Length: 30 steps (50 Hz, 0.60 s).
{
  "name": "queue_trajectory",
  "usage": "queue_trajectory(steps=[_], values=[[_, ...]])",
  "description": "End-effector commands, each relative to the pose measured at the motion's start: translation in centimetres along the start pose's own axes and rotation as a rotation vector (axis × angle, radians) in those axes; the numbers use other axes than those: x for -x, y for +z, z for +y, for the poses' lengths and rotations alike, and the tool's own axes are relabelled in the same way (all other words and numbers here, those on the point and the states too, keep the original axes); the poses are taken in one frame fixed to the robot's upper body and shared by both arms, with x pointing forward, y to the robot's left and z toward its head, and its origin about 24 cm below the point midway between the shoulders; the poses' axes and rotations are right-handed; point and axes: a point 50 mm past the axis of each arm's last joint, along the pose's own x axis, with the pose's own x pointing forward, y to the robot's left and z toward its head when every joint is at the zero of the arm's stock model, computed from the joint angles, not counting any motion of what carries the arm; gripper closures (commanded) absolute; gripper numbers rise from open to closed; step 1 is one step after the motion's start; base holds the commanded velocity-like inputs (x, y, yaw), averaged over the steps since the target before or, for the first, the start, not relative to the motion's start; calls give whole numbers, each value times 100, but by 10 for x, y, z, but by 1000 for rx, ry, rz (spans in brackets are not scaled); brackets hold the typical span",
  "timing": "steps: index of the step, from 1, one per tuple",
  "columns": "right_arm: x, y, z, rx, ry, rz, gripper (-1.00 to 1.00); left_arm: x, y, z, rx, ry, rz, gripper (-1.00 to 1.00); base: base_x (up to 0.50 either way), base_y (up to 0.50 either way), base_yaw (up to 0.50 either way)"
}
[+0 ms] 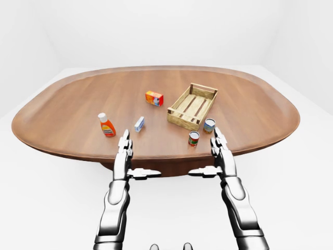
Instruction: Pick up the tomato sauce, and put it in the wooden tray.
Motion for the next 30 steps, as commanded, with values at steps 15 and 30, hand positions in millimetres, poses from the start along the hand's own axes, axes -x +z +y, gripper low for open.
queue_trajectory(steps=[15,30], values=[[3,3,-2,30,13,5,-100,5,7,11,-13,11,-28,-100,0,0,0],[103,133,-10,122,-94,-502,-100,110,118,51,61,77,-469,-100,0,0,0]])
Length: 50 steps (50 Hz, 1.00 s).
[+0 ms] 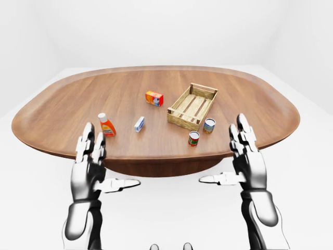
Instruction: Pick up the tomato sauce, and put it in the wooden tray.
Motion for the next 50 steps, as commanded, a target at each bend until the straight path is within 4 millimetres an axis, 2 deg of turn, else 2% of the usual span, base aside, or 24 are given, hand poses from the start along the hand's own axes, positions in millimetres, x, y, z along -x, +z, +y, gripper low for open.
queue_trajectory(steps=[1,6,15,27,50], values=[[38,73,-9,63,-73,-247,-100,39,65,9,-20,-2,-231,-100,0,0,0],[43,79,-13,51,-81,-263,-100,39,67,9,-24,1,-246,-100,0,0,0],[45,74,-16,0,-53,-240,-100,40,69,9,-26,2,-255,-100,3,0,0],[43,69,-18,-3,-47,-222,-100,39,69,10,-29,-2,-255,-100,49,0,0],[46,76,-21,2,-50,-249,-100,42,69,10,-31,-2,-251,-100,50,0,0]])
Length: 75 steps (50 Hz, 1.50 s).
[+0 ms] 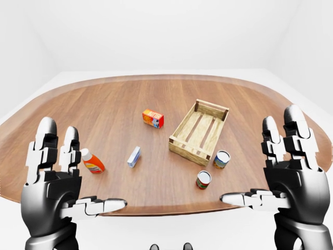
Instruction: Pick up the tomato sauce, and put it in the wooden tray.
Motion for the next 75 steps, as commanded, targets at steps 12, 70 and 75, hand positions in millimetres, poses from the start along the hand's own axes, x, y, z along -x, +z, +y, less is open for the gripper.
queue_trajectory(steps=[12,70,75], values=[[1,3,0,3,6,-9,-100,1,4,1,-4,1,-12,-100,50,0,0],[44,-31,12,72,-3,323,-100,2,4,1,-4,-6,-14,-100,26,0,0],[48,-28,11,64,2,323,-100,2,3,0,-3,-7,-10,-100,0,0,0]])
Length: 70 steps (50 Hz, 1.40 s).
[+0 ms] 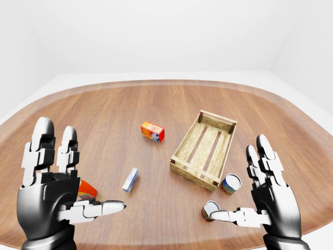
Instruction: Pick up the tomato sauce, and put it in the wooden tray.
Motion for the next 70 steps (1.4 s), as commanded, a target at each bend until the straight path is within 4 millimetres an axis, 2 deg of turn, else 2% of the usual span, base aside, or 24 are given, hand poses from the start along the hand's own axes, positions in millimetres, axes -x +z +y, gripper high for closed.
queue_trajectory(steps=[1,20,42,59,70], values=[[12,-3,1,-11,17,40,-100,0,-1,-1,2,-2,4,-100,0,0,0],[20,-13,3,42,36,81,-100,0,-2,-1,4,-5,12,-100,0,0,0],[28,-33,11,141,63,210,-100,-1,-2,0,4,-3,7,-100,0,0,0],[26,-26,14,207,81,193,-100,-2,1,2,4,4,-15,-100,0,0,0],[30,-33,15,217,78,231,-100,-2,3,3,3,6,-25,-100,0,0,0]])
